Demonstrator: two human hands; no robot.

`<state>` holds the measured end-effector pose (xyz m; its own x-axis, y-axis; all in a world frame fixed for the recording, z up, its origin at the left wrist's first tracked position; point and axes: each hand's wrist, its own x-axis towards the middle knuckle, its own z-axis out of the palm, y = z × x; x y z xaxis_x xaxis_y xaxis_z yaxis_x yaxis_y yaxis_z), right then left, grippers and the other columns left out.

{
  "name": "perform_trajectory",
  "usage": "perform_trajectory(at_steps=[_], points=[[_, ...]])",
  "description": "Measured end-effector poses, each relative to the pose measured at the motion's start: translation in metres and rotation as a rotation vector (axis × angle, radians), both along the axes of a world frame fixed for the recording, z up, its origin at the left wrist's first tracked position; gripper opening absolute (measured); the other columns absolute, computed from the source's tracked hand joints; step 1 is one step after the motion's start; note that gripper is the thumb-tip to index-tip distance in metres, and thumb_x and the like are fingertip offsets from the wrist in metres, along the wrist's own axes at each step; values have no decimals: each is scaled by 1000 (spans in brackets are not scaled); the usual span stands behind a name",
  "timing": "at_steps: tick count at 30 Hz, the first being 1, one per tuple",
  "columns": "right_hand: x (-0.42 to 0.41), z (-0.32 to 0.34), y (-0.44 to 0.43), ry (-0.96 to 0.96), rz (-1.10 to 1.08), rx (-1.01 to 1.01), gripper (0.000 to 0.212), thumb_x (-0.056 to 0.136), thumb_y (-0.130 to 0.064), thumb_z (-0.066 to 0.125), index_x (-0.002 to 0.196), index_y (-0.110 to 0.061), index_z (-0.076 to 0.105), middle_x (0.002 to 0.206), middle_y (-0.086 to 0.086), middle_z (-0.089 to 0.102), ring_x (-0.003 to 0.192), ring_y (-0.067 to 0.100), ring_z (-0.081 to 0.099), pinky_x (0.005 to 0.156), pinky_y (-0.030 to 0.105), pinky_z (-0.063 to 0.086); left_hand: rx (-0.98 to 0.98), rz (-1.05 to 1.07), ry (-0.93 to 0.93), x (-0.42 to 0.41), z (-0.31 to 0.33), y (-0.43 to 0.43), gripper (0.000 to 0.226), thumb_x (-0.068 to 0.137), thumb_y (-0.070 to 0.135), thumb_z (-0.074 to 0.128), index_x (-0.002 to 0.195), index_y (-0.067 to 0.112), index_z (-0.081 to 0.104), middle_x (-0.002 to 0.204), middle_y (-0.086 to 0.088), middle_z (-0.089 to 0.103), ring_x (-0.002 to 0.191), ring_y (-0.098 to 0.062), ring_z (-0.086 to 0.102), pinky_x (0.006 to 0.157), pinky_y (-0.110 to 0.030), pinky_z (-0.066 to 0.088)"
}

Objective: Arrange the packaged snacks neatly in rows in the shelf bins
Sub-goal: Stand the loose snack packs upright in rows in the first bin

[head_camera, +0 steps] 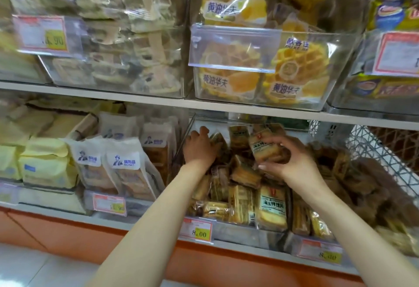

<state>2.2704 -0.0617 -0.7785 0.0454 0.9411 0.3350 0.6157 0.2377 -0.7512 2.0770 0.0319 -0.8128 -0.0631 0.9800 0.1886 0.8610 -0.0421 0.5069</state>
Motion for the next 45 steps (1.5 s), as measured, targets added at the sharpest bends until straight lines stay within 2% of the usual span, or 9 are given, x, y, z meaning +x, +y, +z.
perform_trajectory(at_steps=[7, 12, 19, 23, 25, 30, 33, 37, 45], points=[[-5, 4, -6, 56, 92, -36, 57, 66, 3, 78, 108, -30, 58, 101, -18, 54, 91, -2, 58, 71, 3, 45, 110, 26, -287, -12, 5, 7, 33, 90, 24, 56, 119, 9, 51, 114, -17, 62, 104, -32, 58, 80, -31, 43], [-3, 6, -10, 72, 106, -11, 57, 68, 4, 74, 109, -32, 57, 100, -9, 64, 93, 2, 61, 76, 11, 48, 130, 104, -399, -39, 21, 4, 35, 93, 32, 52, 122, 14, 49, 123, -15, 55, 112, -30, 53, 87, -31, 41], [6, 8, -21, 157, 59, 24, 54, 70, -5, 77, 101, -44, 56, 99, -11, 67, 92, -2, 62, 80, 13, 48, 8, -19, -251, -14, 2, 3, 33, 94, 39, 47, 112, 13, 55, 116, -14, 62, 102, -29, 59, 81, -27, 44], [12, 8, -23, 173, 52, 17, 52, 71, -6, 76, 104, -41, 57, 96, -18, 65, 87, -13, 59, 70, 1, 43, 67, -45, 249, -4, -3, 4, 40, 96, 42, 41, 112, 9, 56, 120, -15, 52, 114, -32, 47, 90, -40, 45], [14, 8, -22, 169, 49, 15, 52, 71, -7, 76, 105, -40, 57, 96, -18, 65, 88, -14, 59, 71, 1, 44, 71, -61, 355, -5, 1, 3, 42, 96, 42, 39, 114, 8, 57, 122, -12, 51, 117, -29, 45, 89, -37, 43], [16, 10, -21, 168, 61, 22, 53, 72, -9, 77, 99, -48, 54, 95, -18, 66, 89, -8, 61, 76, 8, 46, -192, -396, 261, -24, 17, 12, 55, 89, 41, 54, 139, 26, 36, 134, -7, 43, 127, -27, 36, 102, -40, 34], [15, 11, -20, 190, 60, 20, 52, 72, -9, 76, 101, -47, 54, 98, -19, 64, 92, -5, 60, 81, 15, 47, -95, -501, 399, -29, 14, 15, 49, 88, 40, 57, 134, 39, 41, 129, -1, 45, 122, -22, 41, 100, -39, 36], [13, 9, -19, 197, 53, 26, 52, 71, -10, 77, 101, -45, 54, 95, -22, 64, 87, -13, 59, 74, 3, 44, 132, -396, 498, -21, -5, 22, 46, 85, 48, 57, 126, 28, 51, 113, -2, 50, 111, -23, 47, 85, -32, 37], [13, 9, -15, 259, 39, 21, 51, 71, -9, 77, 102, -44, 56, 98, -20, 64, 92, -9, 58, 74, 3, 45, 33, -438, 532, -10, 3, 44, 59, 73, 57, 65, 109, 15, 44, 113, -5, 48, 109, -25, 42, 83, -36, 32]])
